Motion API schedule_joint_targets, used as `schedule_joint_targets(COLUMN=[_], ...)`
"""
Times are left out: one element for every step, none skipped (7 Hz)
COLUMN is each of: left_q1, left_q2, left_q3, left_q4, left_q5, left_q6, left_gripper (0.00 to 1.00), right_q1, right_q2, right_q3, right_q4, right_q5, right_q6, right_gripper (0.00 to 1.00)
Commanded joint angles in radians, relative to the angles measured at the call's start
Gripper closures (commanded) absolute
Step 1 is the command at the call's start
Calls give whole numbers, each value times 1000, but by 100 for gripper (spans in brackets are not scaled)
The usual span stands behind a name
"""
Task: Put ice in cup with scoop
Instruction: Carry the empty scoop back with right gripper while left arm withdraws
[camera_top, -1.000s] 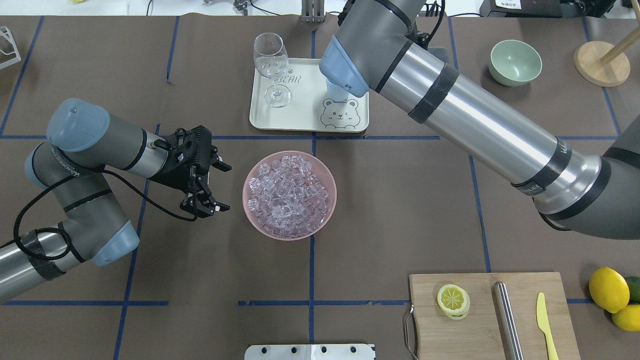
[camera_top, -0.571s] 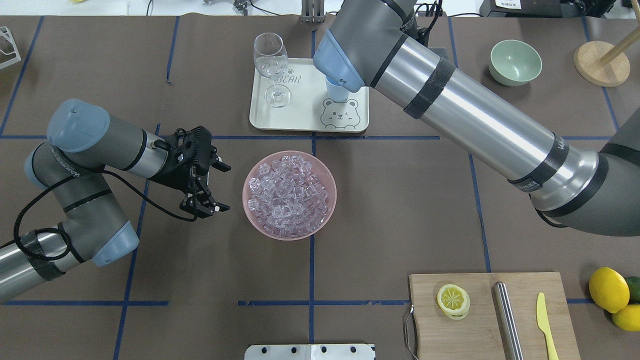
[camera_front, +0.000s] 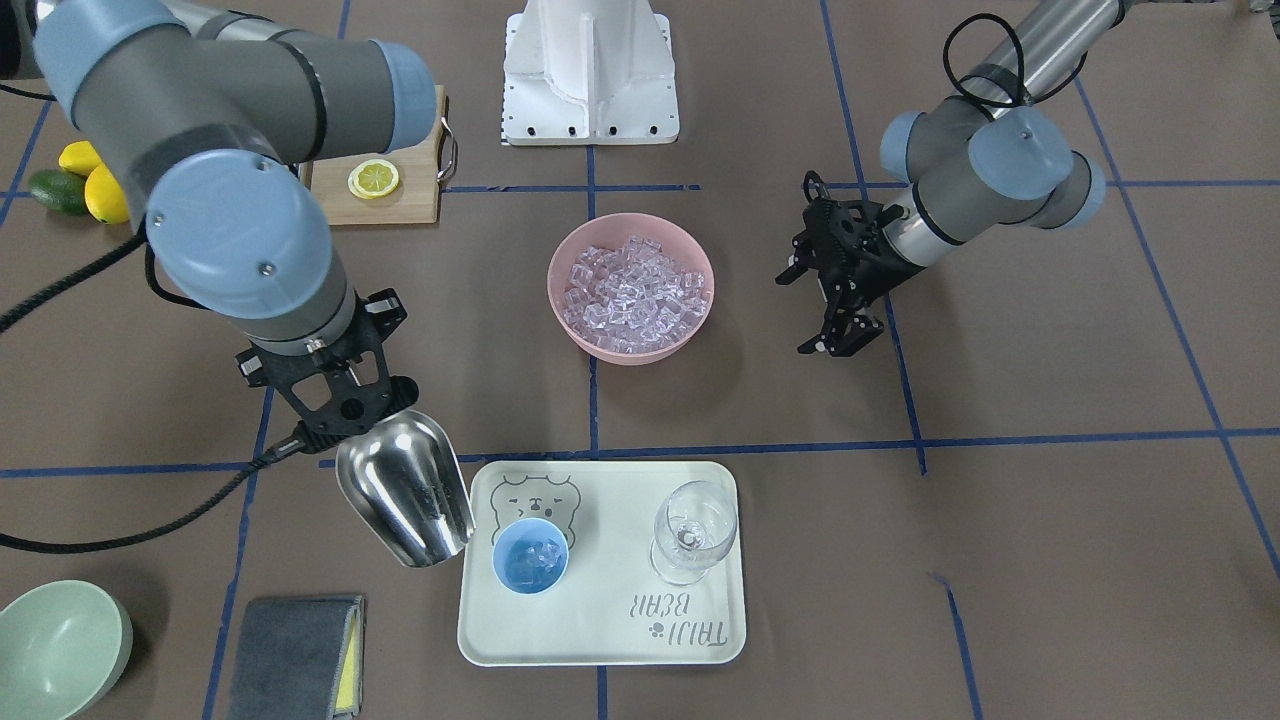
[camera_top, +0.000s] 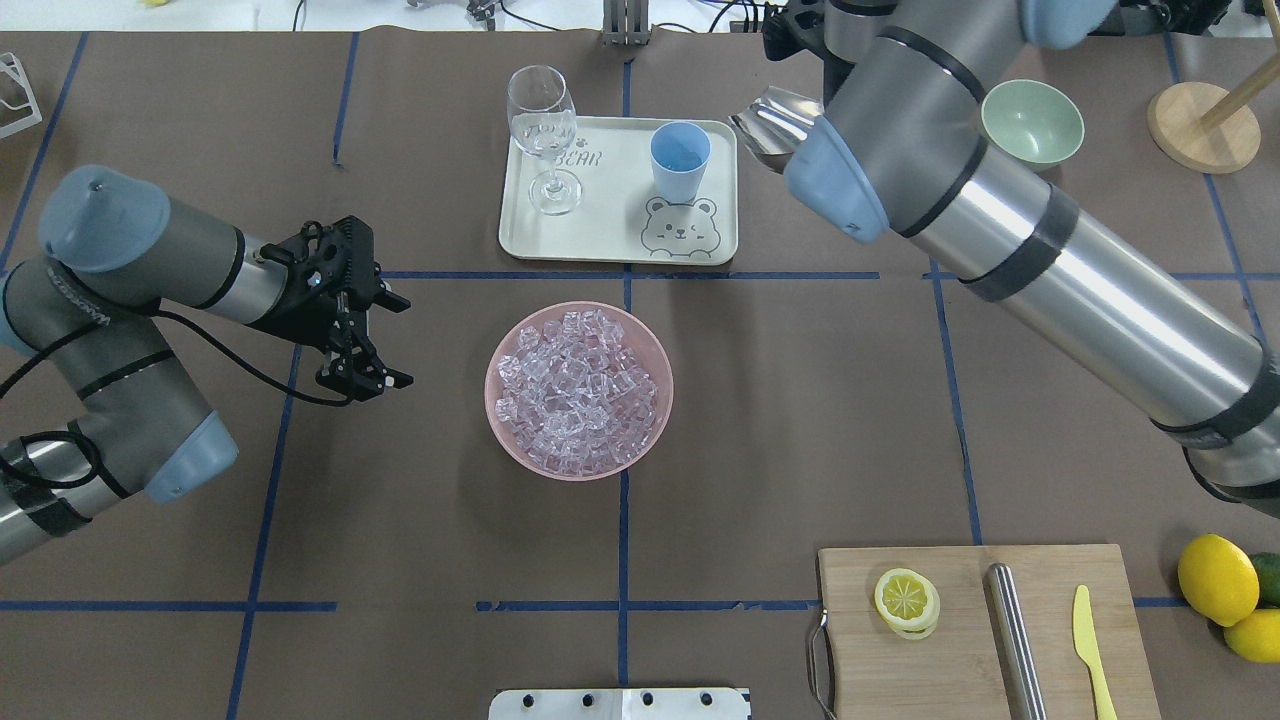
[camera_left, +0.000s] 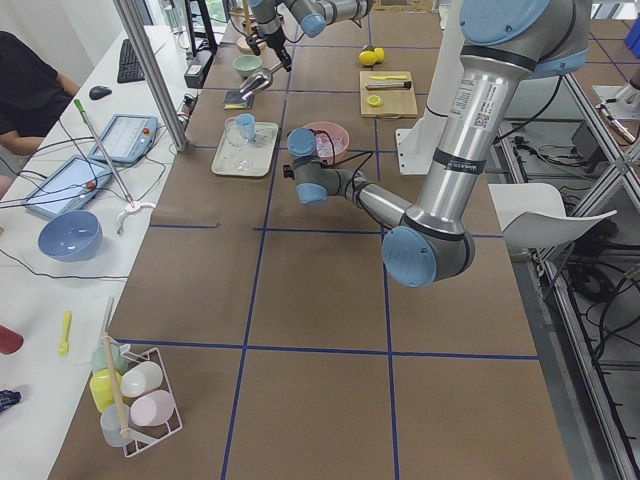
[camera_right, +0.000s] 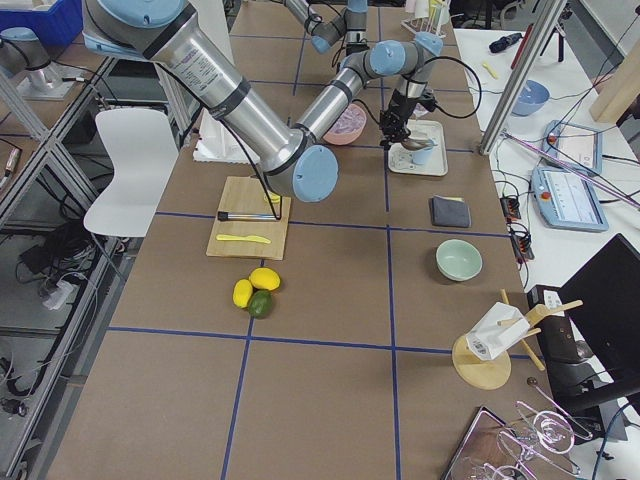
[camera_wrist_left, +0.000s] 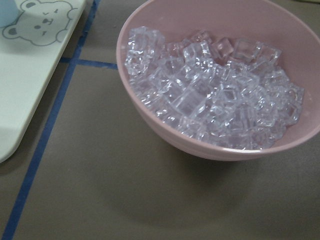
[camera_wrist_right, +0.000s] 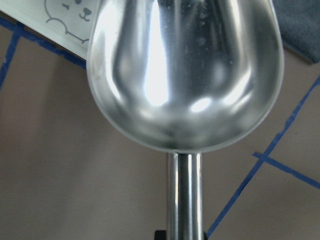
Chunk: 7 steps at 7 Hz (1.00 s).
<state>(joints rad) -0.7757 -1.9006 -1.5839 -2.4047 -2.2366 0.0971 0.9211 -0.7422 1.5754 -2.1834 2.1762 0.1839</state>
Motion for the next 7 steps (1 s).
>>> schedule_joint_targets(left_q1=[-104,-156,-202,-241,-272,-336,-362], left_q2=[67,113,182,221,247,245,221], left_q3=[-7,-7,-5,-5,-5,-7,-42], left_q4=[47,47,47,48,52,159,346], left_q5=[9,9,3,0,0,-2,5], left_q6=[9,12,69,88,79,58,56], left_gripper=[0,0,0,0,0,0,0], right_q1=[13,18,16,18,18,18,16], right_q2=[-247,-364,-458,-514,-582,-683,-760], right_q3=[238,318,390,414,452,462,463], right_q4=[118,201,214,214,250,384,501], right_q5=[4,-9,-56,-58,-58,-58,-56], right_q6=[244,312,328,330,330,338,395], right_gripper=[100,100,100,100,100,100,100])
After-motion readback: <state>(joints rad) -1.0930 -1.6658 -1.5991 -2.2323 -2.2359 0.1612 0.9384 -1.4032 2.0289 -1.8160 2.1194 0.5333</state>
